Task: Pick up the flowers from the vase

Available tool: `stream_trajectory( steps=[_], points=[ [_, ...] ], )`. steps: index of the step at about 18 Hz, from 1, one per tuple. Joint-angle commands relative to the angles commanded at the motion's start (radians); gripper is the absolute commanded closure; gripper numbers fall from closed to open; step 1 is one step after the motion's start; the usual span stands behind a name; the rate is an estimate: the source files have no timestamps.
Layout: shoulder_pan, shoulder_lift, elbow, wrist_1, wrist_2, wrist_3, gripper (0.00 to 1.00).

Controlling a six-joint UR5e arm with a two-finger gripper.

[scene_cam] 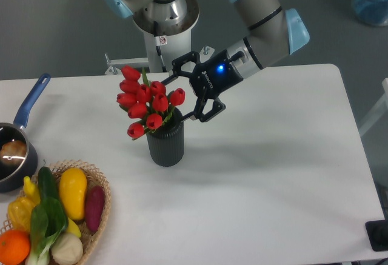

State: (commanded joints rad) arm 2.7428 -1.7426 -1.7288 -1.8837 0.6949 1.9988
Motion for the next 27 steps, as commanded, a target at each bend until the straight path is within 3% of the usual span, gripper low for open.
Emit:
stream_trajectory(
  steps=[7,19,27],
  points=[
    [-0.012,-0.003,-0.043,0.002,0.002,0.005,0.0],
    [-0.011,-0.008,-0.052,0.005,-0.012,0.035,0.0],
    [-0.028,-0.054,-0.052,0.048,-0.032,0.04,0.03]
  ],
)
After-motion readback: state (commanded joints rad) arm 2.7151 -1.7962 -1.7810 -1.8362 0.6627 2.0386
